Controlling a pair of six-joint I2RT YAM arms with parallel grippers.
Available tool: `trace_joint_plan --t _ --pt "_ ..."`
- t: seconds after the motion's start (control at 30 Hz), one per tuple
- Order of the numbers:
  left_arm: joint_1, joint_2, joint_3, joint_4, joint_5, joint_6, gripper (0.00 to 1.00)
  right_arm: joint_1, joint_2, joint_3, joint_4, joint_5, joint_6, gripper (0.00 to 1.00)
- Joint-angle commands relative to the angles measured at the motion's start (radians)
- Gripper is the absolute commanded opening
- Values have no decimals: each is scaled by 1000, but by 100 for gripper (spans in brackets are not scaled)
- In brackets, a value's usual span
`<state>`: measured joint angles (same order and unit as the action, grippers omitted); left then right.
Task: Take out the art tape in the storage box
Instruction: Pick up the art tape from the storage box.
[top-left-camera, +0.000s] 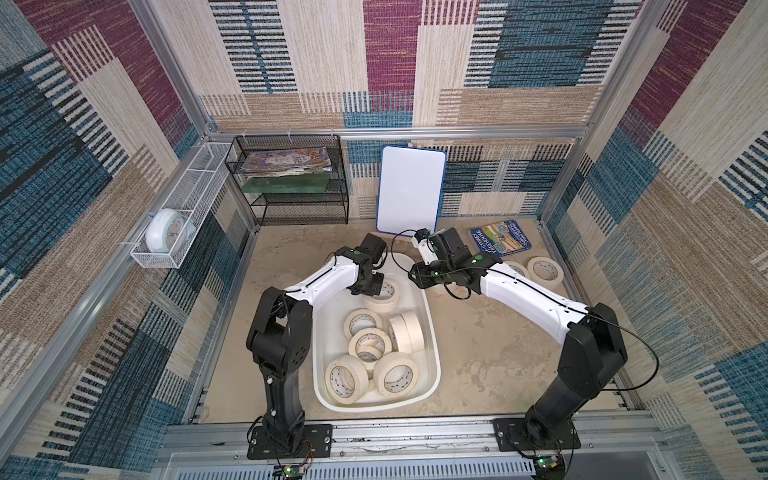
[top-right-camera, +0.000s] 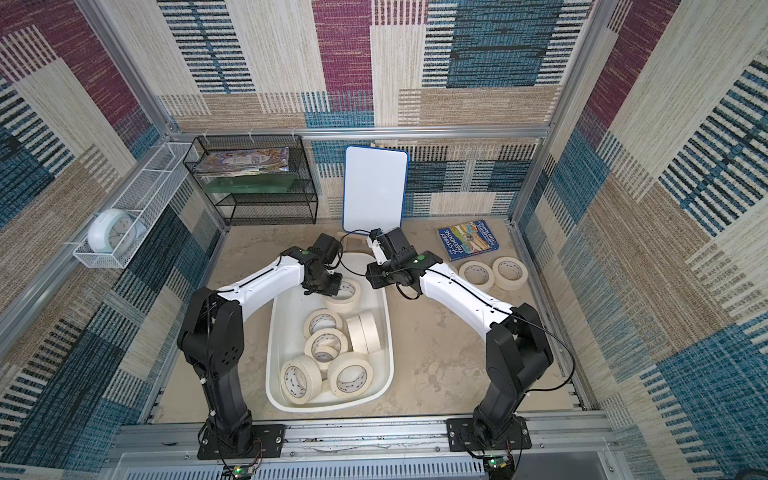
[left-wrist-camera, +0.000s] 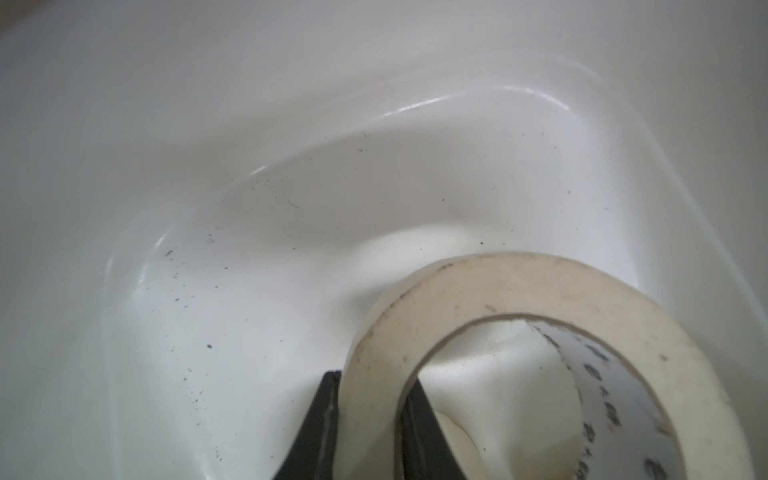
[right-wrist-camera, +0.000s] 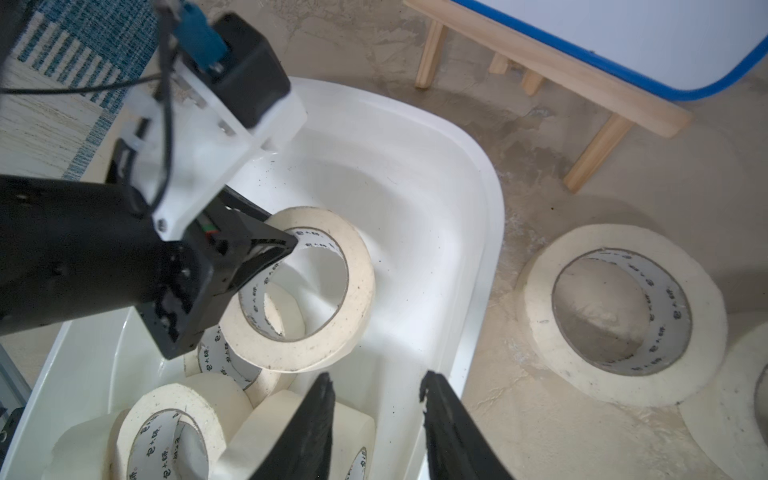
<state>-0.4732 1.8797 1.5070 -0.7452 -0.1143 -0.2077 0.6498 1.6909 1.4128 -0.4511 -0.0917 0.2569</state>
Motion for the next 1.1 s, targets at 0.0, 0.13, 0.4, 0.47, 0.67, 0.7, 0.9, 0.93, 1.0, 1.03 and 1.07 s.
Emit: trace_joint_plan --t 0.0,0.13,0.4,0.47,0.67,0.7,0.9,0.93,1.0,1.03,1.07 --pt "-4 -64 11 -22 -56 9 5 11 28 20 6 -23 1 42" --pt "-16 -125 4 -22 -69 8 5 14 72 46 40 -90 6 47" --pt "-37 -142 5 -22 -86 2 7 26 174 130 36 -147 4 52" --pt "-40 -141 6 -22 -95 2 8 28 192 138 36 -150 5 51" --pt "-50 -161 -8 4 -119 -2 11 30 208 141 35 -135 13 27" --pt "-53 -171 -17 15 -120 -4 12 29 206 139 36 -124 15 19" --pt "-60 -253 -102 106 -124 -13 20 29 196 140 35 -89 16 0" --pt "-61 -268 -115 118 -129 -14 20 28 197 144 35 -89 16 0" --pt "-59 -285 -132 130 -139 -12 19 31 199 146 34 -100 16 0" --pt "-61 -285 -133 128 -145 -12 19 31 200 147 32 -107 18 1" --pt "-61 -282 -130 123 -147 -11 19 31 201 149 34 -114 20 6"
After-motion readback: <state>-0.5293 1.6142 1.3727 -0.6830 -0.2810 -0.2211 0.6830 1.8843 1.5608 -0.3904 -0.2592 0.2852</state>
